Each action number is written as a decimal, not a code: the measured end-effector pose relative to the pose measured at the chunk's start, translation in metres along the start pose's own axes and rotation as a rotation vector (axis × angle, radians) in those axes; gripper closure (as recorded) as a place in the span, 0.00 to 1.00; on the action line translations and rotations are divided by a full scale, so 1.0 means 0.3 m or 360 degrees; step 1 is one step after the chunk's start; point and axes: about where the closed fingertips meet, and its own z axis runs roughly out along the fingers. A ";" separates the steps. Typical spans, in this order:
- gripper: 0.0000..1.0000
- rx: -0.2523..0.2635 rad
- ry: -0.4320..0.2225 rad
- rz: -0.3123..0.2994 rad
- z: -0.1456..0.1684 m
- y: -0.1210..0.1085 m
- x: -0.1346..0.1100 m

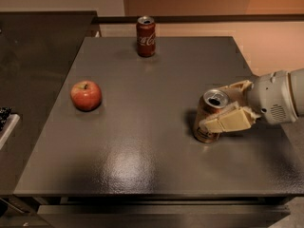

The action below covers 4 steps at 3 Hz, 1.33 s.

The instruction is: Move orange can near coke can

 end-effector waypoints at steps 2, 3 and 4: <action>0.85 -0.0014 0.0069 0.0018 -0.016 -0.033 -0.041; 1.00 0.0019 0.0096 0.0041 -0.013 -0.118 -0.099; 1.00 0.0078 0.0104 0.0051 0.015 -0.215 -0.160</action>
Offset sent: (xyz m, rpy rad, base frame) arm 0.0244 -0.0065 0.0277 -0.0563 0.0674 -0.0051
